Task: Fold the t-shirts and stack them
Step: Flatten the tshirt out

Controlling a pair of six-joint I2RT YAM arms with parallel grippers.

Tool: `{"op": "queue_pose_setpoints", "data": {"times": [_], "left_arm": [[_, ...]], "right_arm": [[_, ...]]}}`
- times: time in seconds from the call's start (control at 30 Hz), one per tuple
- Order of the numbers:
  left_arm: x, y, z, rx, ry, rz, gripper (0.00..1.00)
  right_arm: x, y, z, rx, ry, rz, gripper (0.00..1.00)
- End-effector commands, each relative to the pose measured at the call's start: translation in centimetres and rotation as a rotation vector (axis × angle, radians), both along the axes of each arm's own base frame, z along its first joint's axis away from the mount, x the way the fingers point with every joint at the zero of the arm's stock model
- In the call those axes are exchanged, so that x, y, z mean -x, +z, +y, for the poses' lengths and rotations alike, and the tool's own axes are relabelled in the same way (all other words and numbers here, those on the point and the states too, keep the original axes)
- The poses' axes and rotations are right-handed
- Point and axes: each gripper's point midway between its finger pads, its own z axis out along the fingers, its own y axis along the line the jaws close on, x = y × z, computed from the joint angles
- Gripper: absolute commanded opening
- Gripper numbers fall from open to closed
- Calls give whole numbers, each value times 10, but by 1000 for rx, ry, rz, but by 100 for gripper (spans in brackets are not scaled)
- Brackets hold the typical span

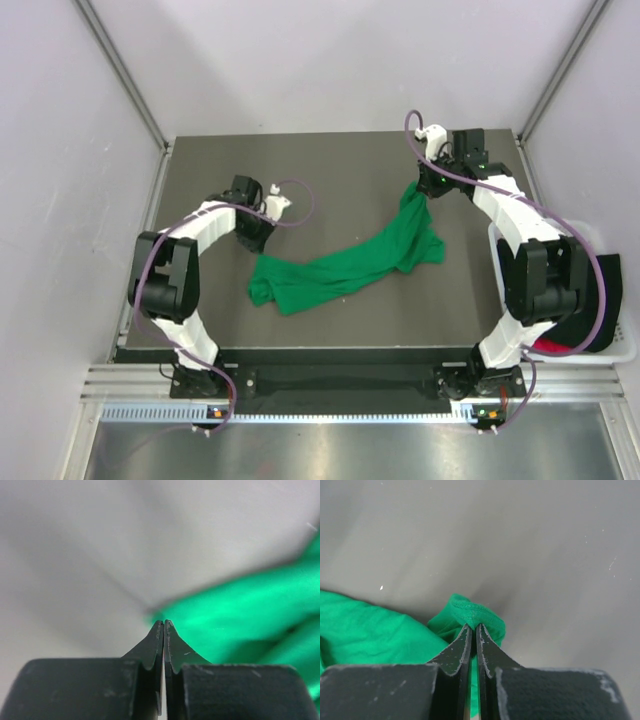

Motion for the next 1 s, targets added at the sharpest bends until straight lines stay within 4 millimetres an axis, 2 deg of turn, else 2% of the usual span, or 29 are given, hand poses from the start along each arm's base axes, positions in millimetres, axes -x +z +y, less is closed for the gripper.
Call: {"op": "queue_pose_setpoints", "data": {"times": [0.0, 0.03, 0.07, 0.1, 0.17, 0.23, 0.27, 0.33, 0.37, 0.4, 0.43, 0.47, 0.53, 0.57, 0.67, 0.77, 0.97], "left_arm": [[-59, 68, 27, -33, 92, -261, 0], [-69, 84, 33, -36, 108, -321, 0], [-77, 112, 38, -34, 125, -400, 0], [-81, 125, 44, -36, 139, -435, 0], [-82, 153, 48, -43, 135, -496, 0], [-80, 163, 52, -57, 133, -516, 0], [-76, 169, 54, -62, 134, -527, 0], [-71, 170, 56, -67, 129, -524, 0], [-65, 167, 55, -63, 119, -505, 0], [-53, 157, 52, -54, 101, -442, 9], [-47, 149, 45, -23, 90, -397, 24], [-40, 140, 42, -3, 85, -352, 47], [-20, 121, 28, 64, 50, -236, 50], [-13, 103, 26, 71, 52, -169, 51], [4, 72, 21, 92, 62, -30, 52], [3, 53, 20, 98, 82, -5, 52], [6, 33, 13, 132, 81, 65, 53]], "right_arm": [[-11, 48, 9, -44, -14, -121, 0], [-14, 52, 6, -41, -32, -136, 0], [-16, 60, 6, -46, -41, -156, 0], [-19, 68, 6, -58, -51, -170, 0], [-21, 72, 8, -70, -56, -173, 0], [-22, 75, 13, -84, -55, -166, 0], [-23, 68, 14, -81, -53, -148, 0], [-26, 65, 15, -64, -63, -150, 0], [-28, 61, 14, -58, -69, -145, 0], [-28, 58, 14, -54, -68, -138, 0], [-28, 56, 13, -52, -71, -133, 0], [-27, 54, 13, -52, -69, -129, 0], [-25, 53, 15, -57, -64, -129, 0], [-24, 53, 15, -59, -63, -132, 0], [-23, 52, 15, -60, -62, -127, 0], [-22, 51, 15, -57, -57, -122, 0], [-21, 47, 17, -56, -51, -113, 0]]}}
